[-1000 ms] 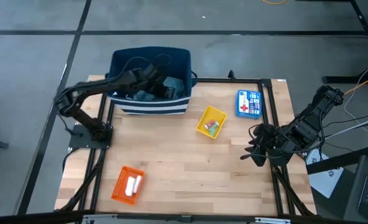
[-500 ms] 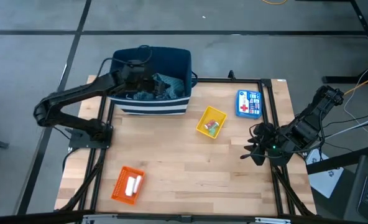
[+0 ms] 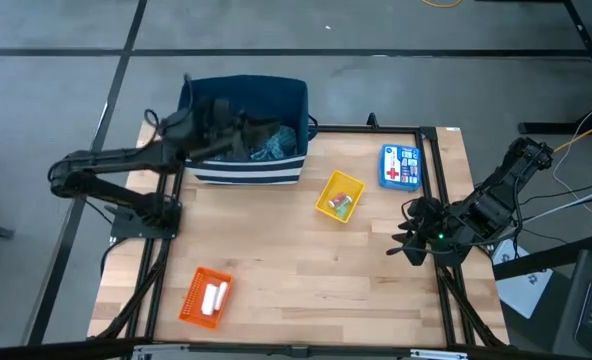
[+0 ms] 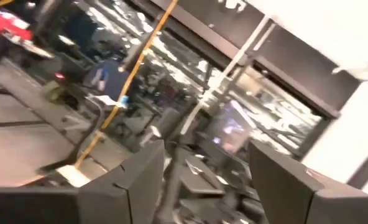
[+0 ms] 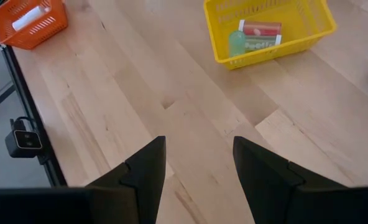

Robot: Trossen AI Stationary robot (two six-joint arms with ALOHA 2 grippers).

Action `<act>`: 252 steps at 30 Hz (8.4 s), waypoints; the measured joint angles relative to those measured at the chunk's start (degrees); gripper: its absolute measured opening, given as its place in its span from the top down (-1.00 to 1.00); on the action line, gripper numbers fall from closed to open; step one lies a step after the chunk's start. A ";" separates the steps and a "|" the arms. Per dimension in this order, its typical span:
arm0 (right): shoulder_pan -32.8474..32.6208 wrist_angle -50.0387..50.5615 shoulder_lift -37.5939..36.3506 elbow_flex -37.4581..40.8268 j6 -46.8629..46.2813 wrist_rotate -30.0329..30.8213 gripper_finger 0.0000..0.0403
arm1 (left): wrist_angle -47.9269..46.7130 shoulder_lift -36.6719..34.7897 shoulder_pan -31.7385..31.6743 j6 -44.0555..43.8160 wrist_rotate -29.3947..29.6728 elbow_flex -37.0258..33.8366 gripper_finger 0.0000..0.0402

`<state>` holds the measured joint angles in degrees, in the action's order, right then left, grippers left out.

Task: Pick & place medical supplies in basket/bin
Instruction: Return to Home Position

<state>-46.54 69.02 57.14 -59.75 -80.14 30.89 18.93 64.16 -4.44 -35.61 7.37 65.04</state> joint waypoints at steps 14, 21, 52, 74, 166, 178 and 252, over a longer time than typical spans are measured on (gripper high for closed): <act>-0.04 -15.32 -0.04 -0.02 10.36 -0.21 0.06 | 5.24 -0.30 19.49 11.49 9.32 -0.11 -0.01; -0.04 -16.30 -0.20 -0.04 16.94 2.10 0.06 | 0.51 -0.20 21.70 9.69 9.02 -0.11 -0.02; -9.18 -63.44 -45.21 27.93 68.16 -4.35 0.06 | 22.62 -25.38 34.47 21.44 3.23 -42.61 -0.03; -9.18 -91.52 -57.21 58.90 58.37 -7.61 0.06 | 38.44 -30.32 39.03 21.43 13.48 -64.23 -0.04; 45.51 -69.76 -57.16 58.80 56.94 -29.86 0.06 | -17.49 -64.17 14.73 -4.16 -8.48 -64.48 -0.09; 45.46 -69.78 -57.16 58.80 56.94 -29.86 0.06 | -17.49 -64.17 14.73 -4.16 -8.48 -64.46 -0.09; 45.44 -69.78 -57.16 58.82 56.87 -29.86 0.06 | -17.47 -63.89 14.73 -4.16 -8.48 -64.46 -0.10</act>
<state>-1.10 -0.75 -0.01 -0.93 -23.27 1.04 1.46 0.27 10.28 -39.77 -1.10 0.58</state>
